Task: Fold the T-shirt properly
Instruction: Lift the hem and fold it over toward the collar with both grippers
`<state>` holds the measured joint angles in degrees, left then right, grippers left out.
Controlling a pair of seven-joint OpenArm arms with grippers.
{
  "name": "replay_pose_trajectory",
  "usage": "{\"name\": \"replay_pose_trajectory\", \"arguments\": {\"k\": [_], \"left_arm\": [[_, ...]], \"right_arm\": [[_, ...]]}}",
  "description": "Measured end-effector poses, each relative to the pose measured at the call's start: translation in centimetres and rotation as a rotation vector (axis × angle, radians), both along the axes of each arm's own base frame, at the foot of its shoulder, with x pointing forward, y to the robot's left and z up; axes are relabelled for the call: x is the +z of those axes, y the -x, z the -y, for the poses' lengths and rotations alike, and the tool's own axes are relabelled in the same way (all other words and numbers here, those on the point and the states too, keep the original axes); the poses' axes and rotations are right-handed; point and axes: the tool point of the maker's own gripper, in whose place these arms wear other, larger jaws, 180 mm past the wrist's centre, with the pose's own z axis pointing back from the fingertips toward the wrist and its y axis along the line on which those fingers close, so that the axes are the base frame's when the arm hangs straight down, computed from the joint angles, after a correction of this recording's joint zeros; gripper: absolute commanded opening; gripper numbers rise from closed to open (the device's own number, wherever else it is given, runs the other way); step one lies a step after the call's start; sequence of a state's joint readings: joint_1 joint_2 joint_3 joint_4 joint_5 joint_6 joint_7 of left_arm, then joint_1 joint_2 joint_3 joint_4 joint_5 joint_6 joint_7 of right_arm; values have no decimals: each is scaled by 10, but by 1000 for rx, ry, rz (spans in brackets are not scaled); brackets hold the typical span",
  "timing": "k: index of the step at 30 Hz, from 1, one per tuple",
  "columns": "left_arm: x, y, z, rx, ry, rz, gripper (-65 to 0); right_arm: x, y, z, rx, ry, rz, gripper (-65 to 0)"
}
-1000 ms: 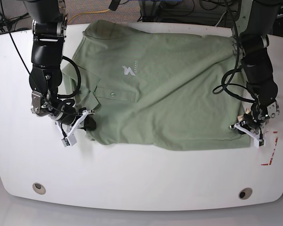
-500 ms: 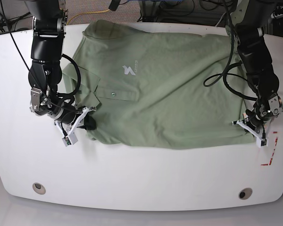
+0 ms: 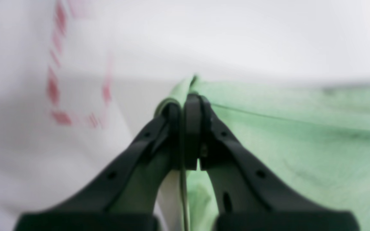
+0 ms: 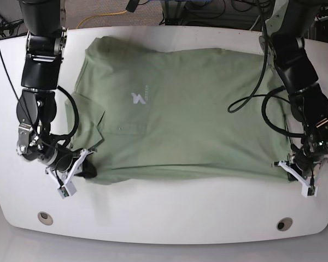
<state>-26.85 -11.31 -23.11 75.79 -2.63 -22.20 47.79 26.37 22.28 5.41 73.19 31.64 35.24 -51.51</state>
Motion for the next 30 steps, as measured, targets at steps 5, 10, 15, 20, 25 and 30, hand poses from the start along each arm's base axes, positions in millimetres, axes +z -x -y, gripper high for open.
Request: {"name": "replay_pose_trajectory", "arguments": {"k": [5, 10, 15, 20, 25, 30], "left_arm": [[45, -6, -2, 10, -40, 56, -650], [94, -13, -2, 12, -72, 139, -650], [153, -12, -4, 33, -113, 226, -650], [232, -11, -2, 44, -135, 390, -650], [291, 0, -8, 72, -153, 471, -650], [293, 2, -3, 39, -209, 467, -650]], "right_arm": [[41, -19, 22, 3, 78, 61, -650], [92, -38, 29, 55, 164, 145, -650], [159, -55, 42, 53, 223, 258, -650], [232, -64, 58, 21, 285, 365, -650], [303, -57, 73, -21, 352, 470, -650], [325, -44, 74, -26, 416, 526, -650]]}}
